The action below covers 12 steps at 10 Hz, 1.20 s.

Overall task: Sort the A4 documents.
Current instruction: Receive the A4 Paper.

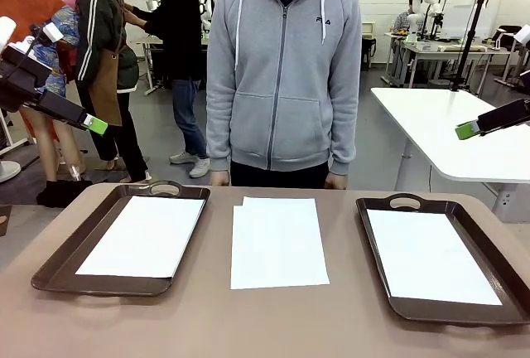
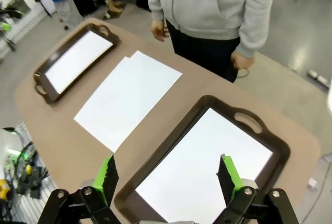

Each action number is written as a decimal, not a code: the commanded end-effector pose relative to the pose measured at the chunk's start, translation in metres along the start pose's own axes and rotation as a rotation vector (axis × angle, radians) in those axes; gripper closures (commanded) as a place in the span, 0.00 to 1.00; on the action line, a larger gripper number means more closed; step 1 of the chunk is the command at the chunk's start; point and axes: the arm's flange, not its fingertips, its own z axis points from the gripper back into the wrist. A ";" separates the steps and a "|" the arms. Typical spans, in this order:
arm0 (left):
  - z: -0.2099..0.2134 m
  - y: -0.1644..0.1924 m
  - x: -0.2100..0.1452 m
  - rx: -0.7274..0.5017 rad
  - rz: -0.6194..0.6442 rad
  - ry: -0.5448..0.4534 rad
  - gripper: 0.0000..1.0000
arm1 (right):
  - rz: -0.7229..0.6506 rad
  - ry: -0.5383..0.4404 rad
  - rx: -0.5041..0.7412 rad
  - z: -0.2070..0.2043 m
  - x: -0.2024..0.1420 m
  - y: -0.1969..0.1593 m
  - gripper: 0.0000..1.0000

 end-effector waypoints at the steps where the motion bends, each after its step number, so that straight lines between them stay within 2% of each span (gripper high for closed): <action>1: 0.000 -0.001 0.000 0.004 -0.002 0.003 0.00 | 0.024 0.004 -0.016 0.000 0.004 0.004 0.00; 12: 0.000 -0.001 0.000 0.004 -0.002 0.003 0.00 | 0.024 0.004 -0.016 0.000 0.004 0.004 0.00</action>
